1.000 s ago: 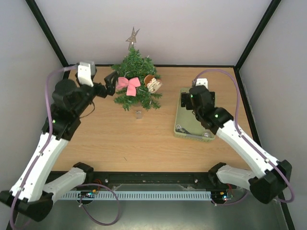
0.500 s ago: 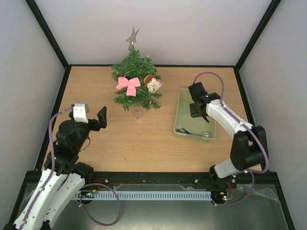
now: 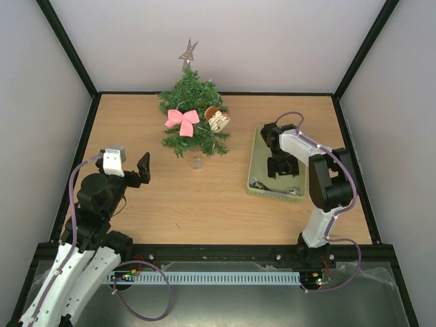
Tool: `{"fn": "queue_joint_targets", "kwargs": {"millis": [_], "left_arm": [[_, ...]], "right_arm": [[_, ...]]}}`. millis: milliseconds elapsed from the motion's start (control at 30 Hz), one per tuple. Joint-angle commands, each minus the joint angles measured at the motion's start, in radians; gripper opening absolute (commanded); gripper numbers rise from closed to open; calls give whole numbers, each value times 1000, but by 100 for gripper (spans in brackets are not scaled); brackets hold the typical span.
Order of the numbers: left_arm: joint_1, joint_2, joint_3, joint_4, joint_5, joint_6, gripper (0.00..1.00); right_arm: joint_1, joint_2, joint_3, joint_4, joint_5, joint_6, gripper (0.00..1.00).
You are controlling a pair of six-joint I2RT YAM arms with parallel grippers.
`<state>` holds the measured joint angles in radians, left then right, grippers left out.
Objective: Decorate the small christmas tree
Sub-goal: Pick up the decoration item from the storage box.
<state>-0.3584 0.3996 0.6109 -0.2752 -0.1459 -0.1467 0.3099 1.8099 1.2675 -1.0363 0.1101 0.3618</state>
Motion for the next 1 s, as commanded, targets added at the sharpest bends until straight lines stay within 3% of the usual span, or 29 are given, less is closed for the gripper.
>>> {"fn": "queue_joint_targets", "kwargs": {"millis": [0,67,133,200,467,733,967], "left_arm": [[6,-24,0,27,3,18,100],[6,-32,0,26,7,17,100],[6,-40,0,27,9,18,100],[6,-45,0,27,9,18,100],[6,-67,-3,22,3,16,100],[6,-67,-3,23,-3,18,100],[6,-62,-4,21,-13,16,100]], "right_arm": [[-8,-3,-78,-129,45,77,67],[-9,-32,-100,-127,48,97,74],[-14,-48,-116,-135,54,111,88],[-18,-55,-133,-132,48,114,88],[-27,-36,-209,-42,-18,114,74],[-28,-83,-183,35,-76,101,48],[-27,-111,-123,26,-44,89,40]]}}
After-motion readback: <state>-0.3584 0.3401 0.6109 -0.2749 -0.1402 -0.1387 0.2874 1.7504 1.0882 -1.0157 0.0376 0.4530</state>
